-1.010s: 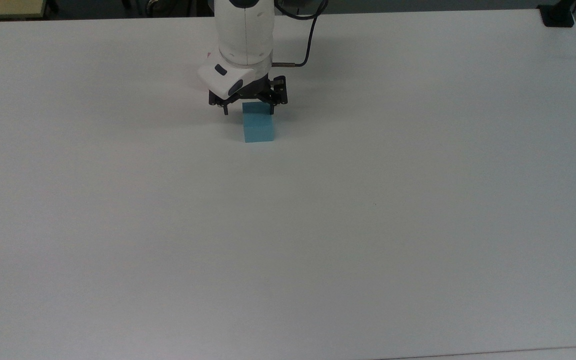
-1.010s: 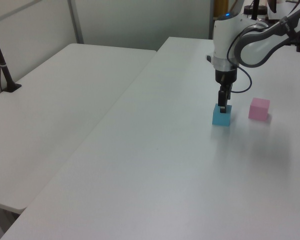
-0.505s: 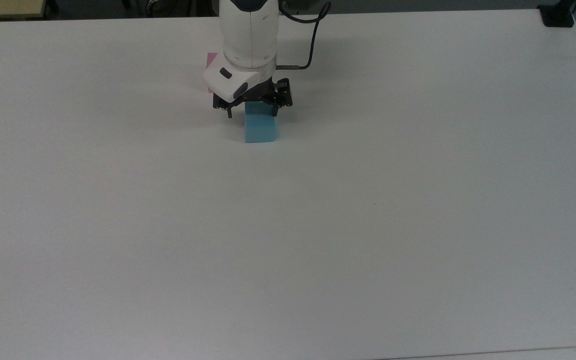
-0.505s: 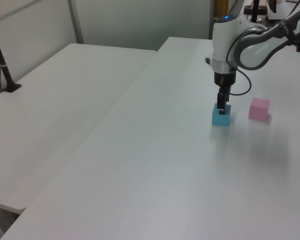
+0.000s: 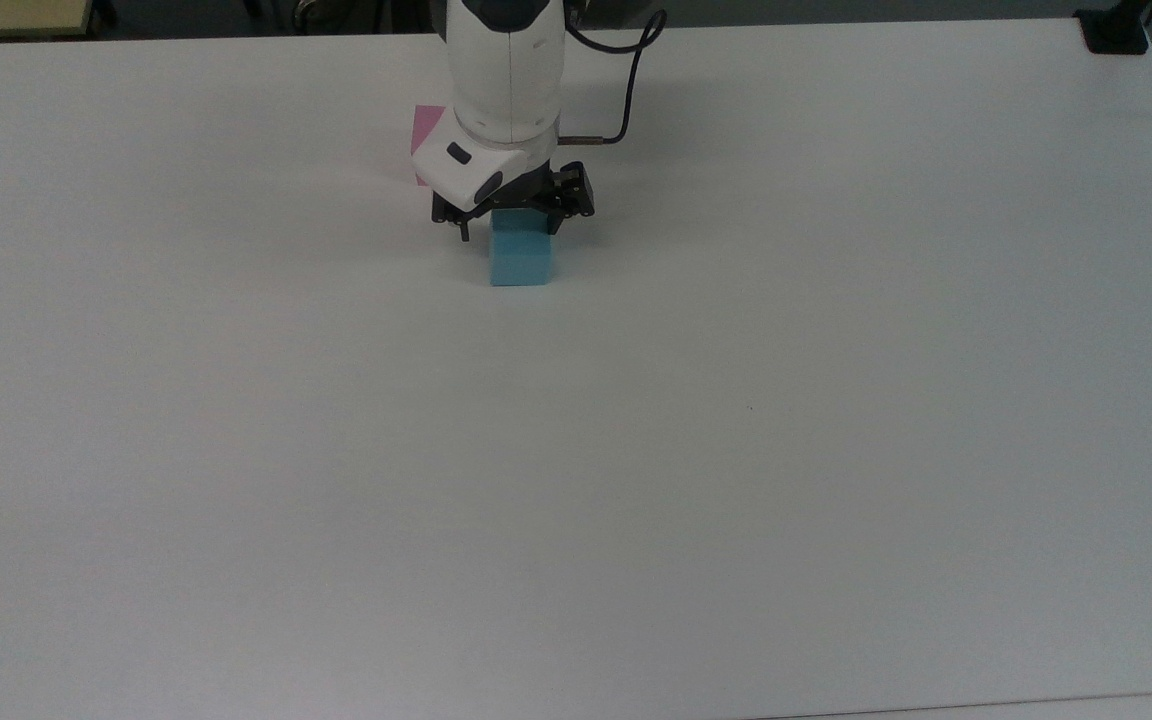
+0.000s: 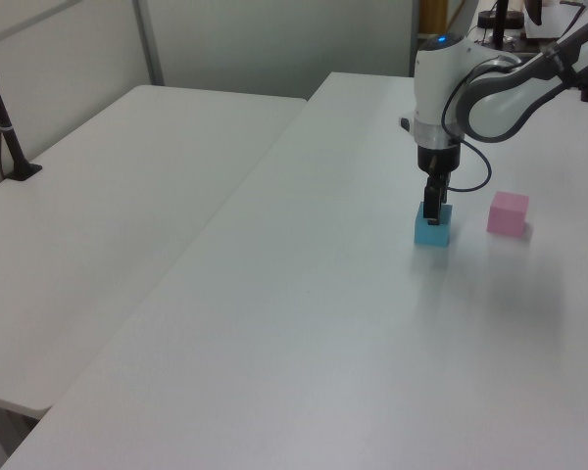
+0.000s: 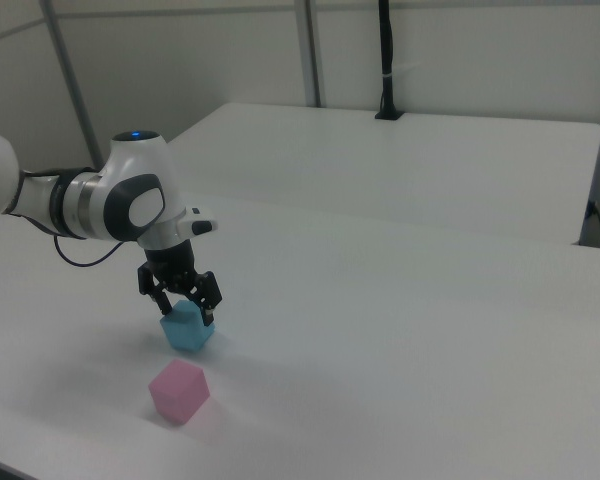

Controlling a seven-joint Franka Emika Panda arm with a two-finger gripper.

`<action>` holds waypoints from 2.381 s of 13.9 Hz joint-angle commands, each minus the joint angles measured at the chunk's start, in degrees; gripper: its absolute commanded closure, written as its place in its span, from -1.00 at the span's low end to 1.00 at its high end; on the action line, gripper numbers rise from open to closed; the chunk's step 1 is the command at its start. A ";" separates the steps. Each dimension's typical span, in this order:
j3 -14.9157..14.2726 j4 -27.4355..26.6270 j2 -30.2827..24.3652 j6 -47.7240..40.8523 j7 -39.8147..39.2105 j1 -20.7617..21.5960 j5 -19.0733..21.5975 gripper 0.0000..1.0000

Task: Put blue cube on pink cube
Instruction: 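Lower the gripper around the light-blue cube, then close the gripper on the light-blue cube, then lift the light-blue cube and carry it above the pink cube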

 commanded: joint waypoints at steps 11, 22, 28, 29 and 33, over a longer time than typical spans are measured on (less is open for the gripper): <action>-0.09 -0.70 -1.20 0.30 1.05 0.04 -0.70 -1.00; -0.09 -1.58 0.91 3.38 1.14 0.21 -0.70 0.22; -0.18 4.98 -2.43 -6.95 0.61 0.30 -0.70 0.62; -0.18 8.93 -3.04 -12.30 0.61 0.21 -0.70 0.62; -0.70 22.91 -3.40 -28.40 0.52 -0.23 -0.79 0.59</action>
